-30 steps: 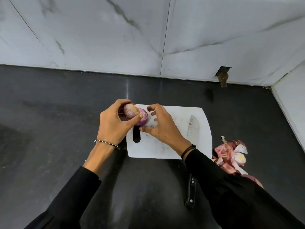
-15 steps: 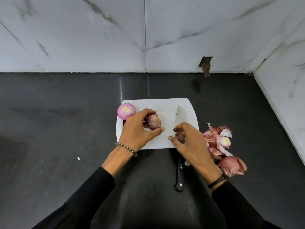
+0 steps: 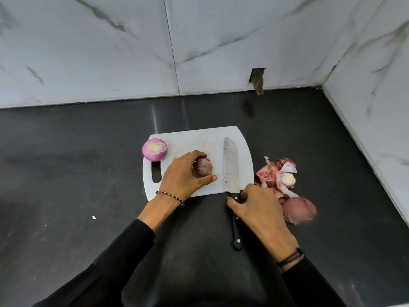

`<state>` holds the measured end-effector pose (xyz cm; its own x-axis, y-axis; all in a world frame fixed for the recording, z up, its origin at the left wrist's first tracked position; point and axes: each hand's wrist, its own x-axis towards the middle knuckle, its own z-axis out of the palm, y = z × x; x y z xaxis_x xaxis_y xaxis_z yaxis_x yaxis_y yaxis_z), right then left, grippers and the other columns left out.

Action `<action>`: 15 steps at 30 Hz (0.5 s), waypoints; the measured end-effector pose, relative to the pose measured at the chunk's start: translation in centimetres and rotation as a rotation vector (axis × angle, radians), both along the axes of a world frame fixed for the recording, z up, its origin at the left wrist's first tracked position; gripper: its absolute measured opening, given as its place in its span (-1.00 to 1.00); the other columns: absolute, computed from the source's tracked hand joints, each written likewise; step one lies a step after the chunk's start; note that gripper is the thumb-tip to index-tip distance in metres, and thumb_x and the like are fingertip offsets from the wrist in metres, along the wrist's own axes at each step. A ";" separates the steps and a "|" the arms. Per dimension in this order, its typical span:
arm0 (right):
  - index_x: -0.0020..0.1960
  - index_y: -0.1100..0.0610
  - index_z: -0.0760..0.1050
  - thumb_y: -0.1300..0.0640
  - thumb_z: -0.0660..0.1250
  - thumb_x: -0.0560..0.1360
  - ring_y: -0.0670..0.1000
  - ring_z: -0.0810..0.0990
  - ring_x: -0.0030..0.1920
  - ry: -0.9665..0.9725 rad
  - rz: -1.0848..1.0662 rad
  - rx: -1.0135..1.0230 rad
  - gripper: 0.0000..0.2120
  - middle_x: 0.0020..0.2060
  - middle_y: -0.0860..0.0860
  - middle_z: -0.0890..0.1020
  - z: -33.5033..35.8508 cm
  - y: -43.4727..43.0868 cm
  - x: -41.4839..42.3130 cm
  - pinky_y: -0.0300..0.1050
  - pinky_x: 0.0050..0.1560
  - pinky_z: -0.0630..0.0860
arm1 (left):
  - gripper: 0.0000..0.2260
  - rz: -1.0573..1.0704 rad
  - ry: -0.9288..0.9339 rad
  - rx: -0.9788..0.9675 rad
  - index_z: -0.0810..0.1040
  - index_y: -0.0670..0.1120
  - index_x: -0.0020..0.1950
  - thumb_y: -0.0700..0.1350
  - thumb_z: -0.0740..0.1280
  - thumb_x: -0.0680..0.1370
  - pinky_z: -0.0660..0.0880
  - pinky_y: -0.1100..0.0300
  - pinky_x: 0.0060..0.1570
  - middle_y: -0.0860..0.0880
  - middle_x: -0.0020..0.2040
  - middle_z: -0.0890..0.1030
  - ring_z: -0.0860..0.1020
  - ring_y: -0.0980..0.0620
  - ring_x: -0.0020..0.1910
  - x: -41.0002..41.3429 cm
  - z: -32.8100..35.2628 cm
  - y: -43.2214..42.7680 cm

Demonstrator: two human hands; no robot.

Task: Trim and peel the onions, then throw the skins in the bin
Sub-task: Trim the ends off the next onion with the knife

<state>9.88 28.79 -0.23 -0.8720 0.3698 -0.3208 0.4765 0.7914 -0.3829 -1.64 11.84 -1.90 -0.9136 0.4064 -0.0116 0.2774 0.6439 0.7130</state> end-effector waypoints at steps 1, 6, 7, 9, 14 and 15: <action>-0.09 0.12 0.51 -0.21 0.36 0.48 0.03 0.55 -0.01 0.003 -0.024 -0.012 -0.63 -0.17 0.02 0.60 0.1 0.1 0.0 -0.04 -0.20 0.46 | -0.46 -0.011 -0.014 -0.001 0.52 0.05 0.23 0.15 0.57 0.32 0.55 0.06 0.12 0.10 0.12 0.60 0.55 0.08 0.08 -0.1 0.0 0.0; -0.16 0.08 0.45 -0.13 0.45 0.36 0.02 0.62 -0.25 0.040 -0.164 -0.140 -0.68 -0.30 -0.01 0.62 0.4 1.7 0.5 0.03 -0.24 0.59 | -0.35 -0.116 -0.050 -0.046 0.49 -0.03 0.33 0.05 0.61 0.30 0.50 0.12 0.21 0.05 0.16 0.50 0.52 0.02 0.13 -0.6 0.3 -0.6; -0.12 0.06 0.46 -0.12 0.48 0.36 -0.01 0.62 -0.25 0.031 -0.192 -0.175 -0.68 -0.28 -0.02 0.63 0.8 2.1 0.6 0.00 -0.28 0.57 | -0.35 -0.124 -0.051 -0.046 0.49 -0.03 0.34 0.03 0.61 0.30 0.51 0.12 0.21 0.05 0.16 0.47 0.52 0.01 0.13 -0.6 0.2 -0.7; -0.06 0.02 0.47 -0.12 0.52 0.36 -0.05 0.59 -0.21 0.011 -0.222 -0.222 -0.67 -0.26 -0.04 0.62 1.4 3.0 0.9 -0.09 -0.36 0.42 | -0.36 -0.116 -0.053 -0.035 0.50 -0.01 0.35 0.00 0.61 0.32 0.52 0.11 0.18 0.04 0.14 0.43 0.51 0.01 0.10 -0.6 0.0 -0.7; -0.17 0.00 0.48 -0.09 0.37 0.53 -0.12 0.52 -0.27 0.135 -0.199 -0.249 -0.81 -0.34 -0.12 0.56 2.0 3.4 1.7 -0.18 -0.36 0.30 | -0.39 -0.151 0.003 -0.045 0.47 0.02 0.38 -0.03 0.57 0.37 0.51 0.10 0.16 0.06 0.16 0.42 0.50 0.04 0.10 -0.4 -0.3 0.1; -0.14 0.01 0.48 -0.07 0.34 0.56 -0.15 0.52 -0.28 0.156 -0.196 -0.252 -0.82 -0.33 -0.12 0.57 2.1 3.3 1.8 -0.22 -0.38 0.27 | -0.39 -0.164 0.010 -0.048 0.46 0.03 0.38 -0.03 0.57 0.38 0.52 0.10 0.15 0.07 0.17 0.43 0.49 0.04 0.11 -0.3 -0.3 0.4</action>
